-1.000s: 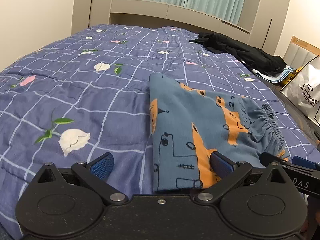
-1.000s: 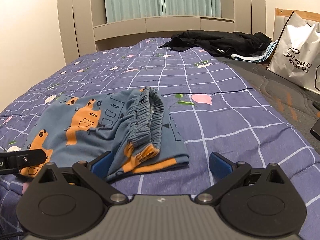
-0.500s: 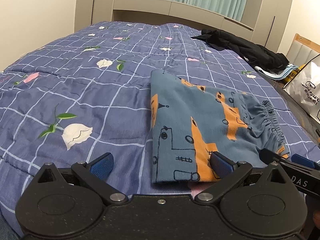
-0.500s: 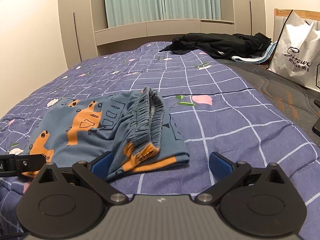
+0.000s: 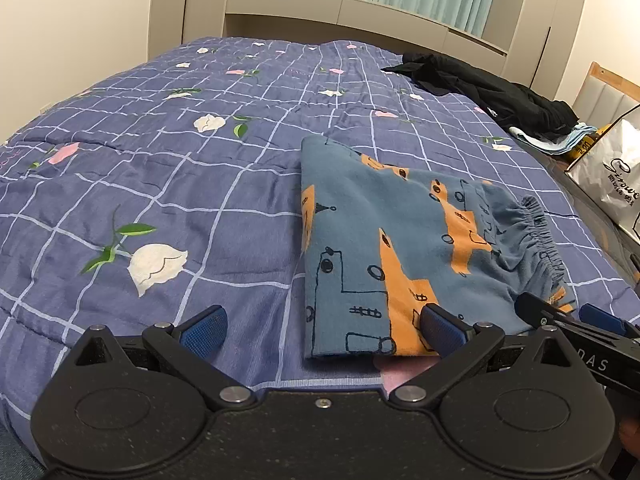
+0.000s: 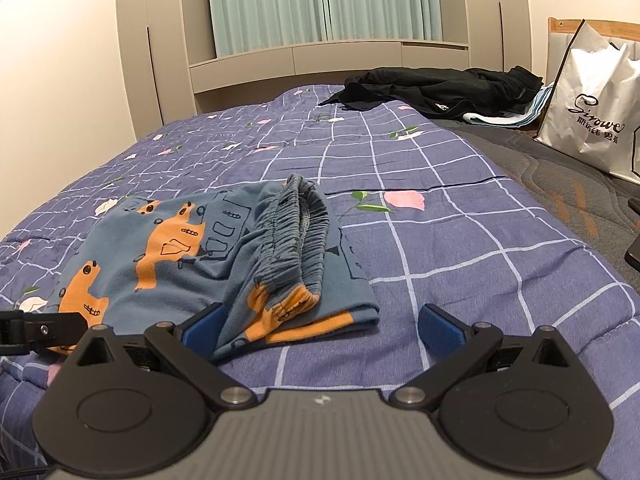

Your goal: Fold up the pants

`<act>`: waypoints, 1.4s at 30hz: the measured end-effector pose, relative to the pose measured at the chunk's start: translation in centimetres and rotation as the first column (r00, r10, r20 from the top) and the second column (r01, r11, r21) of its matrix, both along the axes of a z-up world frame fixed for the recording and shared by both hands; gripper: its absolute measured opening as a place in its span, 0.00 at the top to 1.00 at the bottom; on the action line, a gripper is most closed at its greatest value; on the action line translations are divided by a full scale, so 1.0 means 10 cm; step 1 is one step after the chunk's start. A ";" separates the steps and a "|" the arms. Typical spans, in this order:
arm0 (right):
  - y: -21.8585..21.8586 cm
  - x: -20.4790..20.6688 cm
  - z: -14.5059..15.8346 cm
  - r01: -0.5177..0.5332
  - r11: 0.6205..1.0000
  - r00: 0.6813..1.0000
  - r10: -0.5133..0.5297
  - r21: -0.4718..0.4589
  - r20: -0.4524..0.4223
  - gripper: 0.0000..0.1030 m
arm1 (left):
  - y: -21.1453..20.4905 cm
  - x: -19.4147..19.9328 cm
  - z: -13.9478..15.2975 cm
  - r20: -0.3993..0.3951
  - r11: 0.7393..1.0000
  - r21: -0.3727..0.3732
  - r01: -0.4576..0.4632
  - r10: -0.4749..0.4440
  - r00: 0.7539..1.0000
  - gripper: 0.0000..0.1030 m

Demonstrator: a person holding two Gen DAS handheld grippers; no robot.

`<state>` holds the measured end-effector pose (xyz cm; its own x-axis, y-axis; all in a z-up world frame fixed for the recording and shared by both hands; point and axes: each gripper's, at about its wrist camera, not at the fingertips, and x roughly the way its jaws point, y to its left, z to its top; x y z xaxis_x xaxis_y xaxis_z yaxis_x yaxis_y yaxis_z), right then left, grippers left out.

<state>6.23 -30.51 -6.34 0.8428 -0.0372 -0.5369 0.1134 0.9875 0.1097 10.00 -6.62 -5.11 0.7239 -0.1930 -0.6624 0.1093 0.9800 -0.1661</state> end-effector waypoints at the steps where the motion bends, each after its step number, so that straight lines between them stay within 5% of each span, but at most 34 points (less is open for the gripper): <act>1: 0.00 0.00 0.00 0.000 1.000 1.000 0.000 0.000 0.000 0.00 | 0.00 0.00 0.01 -0.002 1.000 0.000 0.001 -0.001 1.000 0.01; 33: 0.07 0.04 0.23 -0.007 1.000 0.999 0.006 -0.022 -0.036 0.00 | 0.03 0.33 0.17 0.029 1.000 -0.026 -0.001 0.001 1.000 0.01; 42: 0.08 0.34 0.25 -0.035 0.999 0.999 0.034 -0.027 -0.042 0.00 | -0.09 0.54 0.05 0.000 1.000 -0.005 0.021 -0.021 1.000 0.01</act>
<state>9.59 -29.72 -3.81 0.8210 -0.0240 -0.5705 0.0832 0.9935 0.0780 15.43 -7.47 -4.62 0.7195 -0.2117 -0.6614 0.1299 0.9766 -0.1712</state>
